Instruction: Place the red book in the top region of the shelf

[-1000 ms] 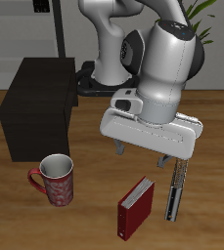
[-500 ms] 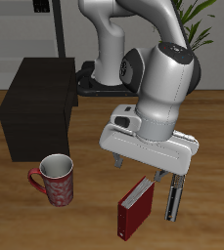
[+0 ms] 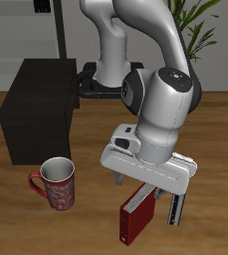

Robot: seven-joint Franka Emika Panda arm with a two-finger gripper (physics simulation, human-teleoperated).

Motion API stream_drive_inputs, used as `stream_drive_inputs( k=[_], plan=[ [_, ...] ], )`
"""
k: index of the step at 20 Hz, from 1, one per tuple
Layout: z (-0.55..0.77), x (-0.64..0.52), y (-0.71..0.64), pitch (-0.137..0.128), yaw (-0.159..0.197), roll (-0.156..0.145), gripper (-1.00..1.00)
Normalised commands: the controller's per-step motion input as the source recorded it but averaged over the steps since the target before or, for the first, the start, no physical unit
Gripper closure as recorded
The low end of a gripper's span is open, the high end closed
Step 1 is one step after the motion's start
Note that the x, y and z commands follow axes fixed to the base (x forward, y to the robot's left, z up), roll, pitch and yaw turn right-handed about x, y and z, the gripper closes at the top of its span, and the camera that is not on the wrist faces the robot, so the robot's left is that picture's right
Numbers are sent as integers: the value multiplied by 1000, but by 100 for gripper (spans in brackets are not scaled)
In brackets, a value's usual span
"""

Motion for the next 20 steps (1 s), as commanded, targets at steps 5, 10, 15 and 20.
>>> stream_drive_inputs(
  k=[5, 10, 15, 20],
  plan=[
    [-258, -6, 2, 33, -7, 8, -100],
    [-292, 17, -103, 49, -10, -7, -100],
    [-231, 7, -101, 40, -3, -11, 100],
    [-80, -40, 0, 11, -2, 7, 100]
  ],
)
